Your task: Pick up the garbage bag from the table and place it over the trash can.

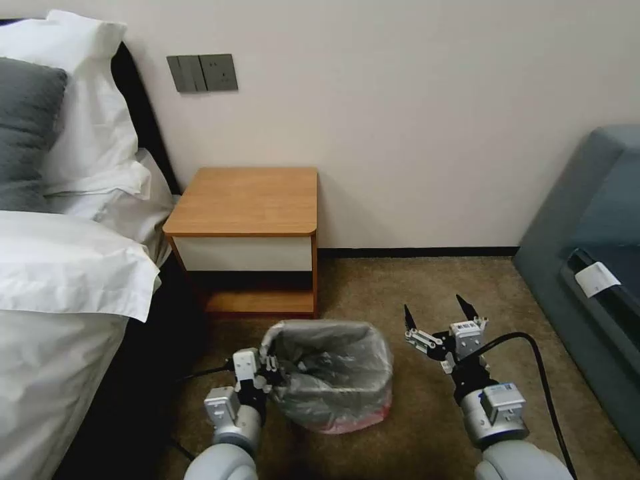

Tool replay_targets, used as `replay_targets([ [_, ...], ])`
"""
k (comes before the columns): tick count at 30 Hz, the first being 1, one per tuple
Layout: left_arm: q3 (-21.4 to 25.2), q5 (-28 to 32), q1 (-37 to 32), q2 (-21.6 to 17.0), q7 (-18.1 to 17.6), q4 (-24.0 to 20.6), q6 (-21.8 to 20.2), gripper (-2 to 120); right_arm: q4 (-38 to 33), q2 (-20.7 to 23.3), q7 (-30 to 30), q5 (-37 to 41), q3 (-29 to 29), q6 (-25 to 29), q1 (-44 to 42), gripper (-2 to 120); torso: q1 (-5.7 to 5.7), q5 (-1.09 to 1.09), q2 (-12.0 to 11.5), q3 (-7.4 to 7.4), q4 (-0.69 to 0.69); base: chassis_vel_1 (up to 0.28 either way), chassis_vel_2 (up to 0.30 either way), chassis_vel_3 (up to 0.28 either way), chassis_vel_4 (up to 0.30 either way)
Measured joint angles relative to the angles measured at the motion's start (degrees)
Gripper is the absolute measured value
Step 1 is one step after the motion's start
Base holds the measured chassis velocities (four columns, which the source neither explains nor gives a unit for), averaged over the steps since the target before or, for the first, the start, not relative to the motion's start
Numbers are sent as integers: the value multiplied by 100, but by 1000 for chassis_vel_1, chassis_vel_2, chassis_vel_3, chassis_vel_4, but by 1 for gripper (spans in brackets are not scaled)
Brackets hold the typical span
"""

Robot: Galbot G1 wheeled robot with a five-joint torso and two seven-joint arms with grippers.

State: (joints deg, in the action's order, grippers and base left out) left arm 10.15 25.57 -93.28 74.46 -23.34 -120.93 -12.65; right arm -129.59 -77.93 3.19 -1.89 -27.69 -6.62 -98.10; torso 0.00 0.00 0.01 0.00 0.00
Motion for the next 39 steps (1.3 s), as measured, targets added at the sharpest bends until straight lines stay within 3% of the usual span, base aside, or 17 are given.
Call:
replay_targets([
  [19,125,-261,-325,223,-145,-101,-13,8,83,-72,-108,184,-195,279,-298,100,0,0,-1,0,0,0,0,0,0],
  [39,167,-133,-178,167,-26,259,49,8,153,-101,-114,246,-181,294,-289,100,0,0,-1,0,0,0,0,0,0],
])
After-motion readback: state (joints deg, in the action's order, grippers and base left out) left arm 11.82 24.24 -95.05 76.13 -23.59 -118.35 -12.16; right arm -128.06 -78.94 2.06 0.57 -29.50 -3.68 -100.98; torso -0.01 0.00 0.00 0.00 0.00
